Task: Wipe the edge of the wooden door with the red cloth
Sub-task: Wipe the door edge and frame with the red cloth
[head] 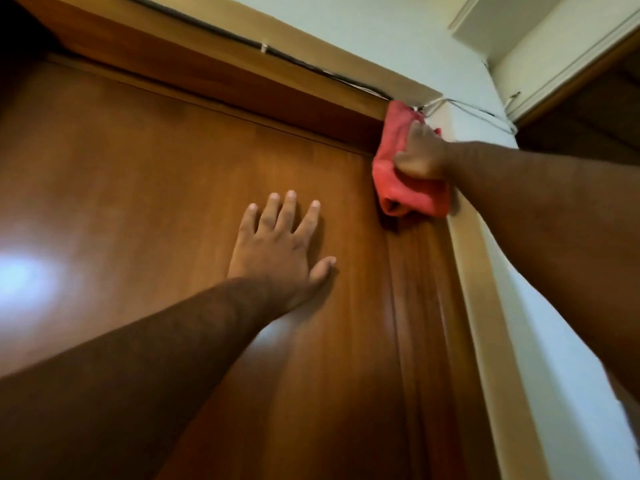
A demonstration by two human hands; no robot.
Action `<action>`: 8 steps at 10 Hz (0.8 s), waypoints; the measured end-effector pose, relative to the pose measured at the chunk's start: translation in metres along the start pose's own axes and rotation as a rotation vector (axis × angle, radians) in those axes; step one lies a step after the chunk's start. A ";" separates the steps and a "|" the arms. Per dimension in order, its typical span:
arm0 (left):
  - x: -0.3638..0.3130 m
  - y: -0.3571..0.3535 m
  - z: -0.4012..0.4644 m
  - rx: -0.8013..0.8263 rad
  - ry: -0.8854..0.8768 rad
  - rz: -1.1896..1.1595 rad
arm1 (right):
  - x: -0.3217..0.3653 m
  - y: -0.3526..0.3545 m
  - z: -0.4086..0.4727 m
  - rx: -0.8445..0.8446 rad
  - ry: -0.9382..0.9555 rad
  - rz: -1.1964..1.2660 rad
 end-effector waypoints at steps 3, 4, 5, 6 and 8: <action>-0.010 -0.021 -0.008 -0.102 0.037 0.076 | 0.018 -0.053 -0.099 -0.055 0.091 0.042; -0.010 -0.022 -0.008 -0.124 0.015 0.075 | 0.035 -0.087 -0.216 -0.090 0.139 0.091; -0.009 -0.022 -0.009 -0.130 -0.005 0.095 | 0.059 -0.116 -0.336 -0.103 0.151 0.126; -0.012 -0.018 -0.011 -0.128 -0.012 0.110 | 0.068 -0.131 -0.389 -0.027 0.139 0.139; -0.013 -0.016 -0.014 -0.122 0.005 0.090 | 0.061 -0.105 -0.300 -0.061 -0.022 0.121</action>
Point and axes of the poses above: each hand's wrist, its own z-axis towards the middle knuckle, its own y-axis out of the back of the hand, x = y × z, the point moved 5 cm from there along z, towards the middle knuckle, and after that the axes turned 10 degrees about y, right-handed, at the moved point
